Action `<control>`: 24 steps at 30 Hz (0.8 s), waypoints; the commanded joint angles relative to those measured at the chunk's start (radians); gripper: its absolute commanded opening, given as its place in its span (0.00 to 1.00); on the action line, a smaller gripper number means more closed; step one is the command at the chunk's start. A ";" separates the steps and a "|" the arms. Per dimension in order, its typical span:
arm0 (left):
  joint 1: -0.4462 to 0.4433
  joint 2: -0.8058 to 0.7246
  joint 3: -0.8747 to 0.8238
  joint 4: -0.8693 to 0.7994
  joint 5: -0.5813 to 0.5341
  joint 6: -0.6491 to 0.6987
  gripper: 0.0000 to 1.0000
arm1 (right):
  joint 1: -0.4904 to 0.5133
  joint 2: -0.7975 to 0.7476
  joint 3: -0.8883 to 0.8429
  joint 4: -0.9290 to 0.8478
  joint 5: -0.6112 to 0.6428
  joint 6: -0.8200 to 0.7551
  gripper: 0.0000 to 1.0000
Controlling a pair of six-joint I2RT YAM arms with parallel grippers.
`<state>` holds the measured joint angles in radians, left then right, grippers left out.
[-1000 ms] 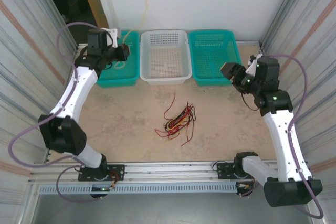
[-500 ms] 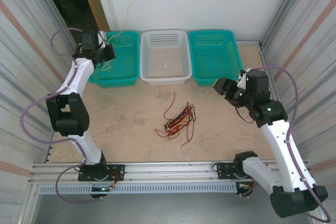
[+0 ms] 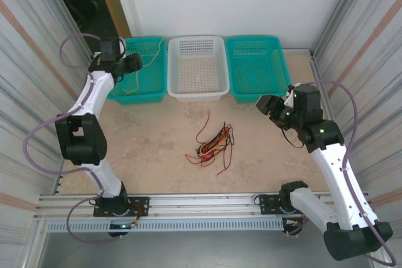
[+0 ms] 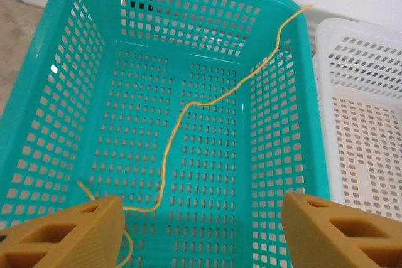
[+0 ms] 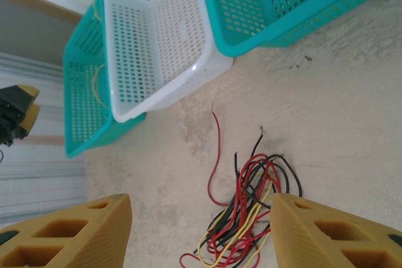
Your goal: Untangle the cables
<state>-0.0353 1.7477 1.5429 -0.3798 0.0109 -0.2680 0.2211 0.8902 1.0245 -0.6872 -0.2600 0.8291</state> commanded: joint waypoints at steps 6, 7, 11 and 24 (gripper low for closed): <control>-0.148 -0.314 -0.256 0.108 0.129 -0.092 0.66 | 0.095 0.019 -0.022 -0.019 0.097 0.016 0.59; -0.173 -0.334 -0.295 0.116 0.166 -0.096 0.65 | 0.112 0.020 -0.031 -0.016 0.113 0.020 0.59; -0.303 -0.398 -0.432 0.106 0.304 -0.085 0.60 | 0.185 0.030 -0.073 -0.001 0.159 0.049 0.59; -0.592 -0.326 -0.547 -0.064 0.335 0.000 0.49 | 0.393 0.123 -0.136 0.027 0.287 0.112 0.58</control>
<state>-0.6167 1.3945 1.0058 -0.3923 0.3412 -0.2962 0.5888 1.0046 0.9070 -0.6662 -0.0360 0.9073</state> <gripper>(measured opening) 0.496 0.580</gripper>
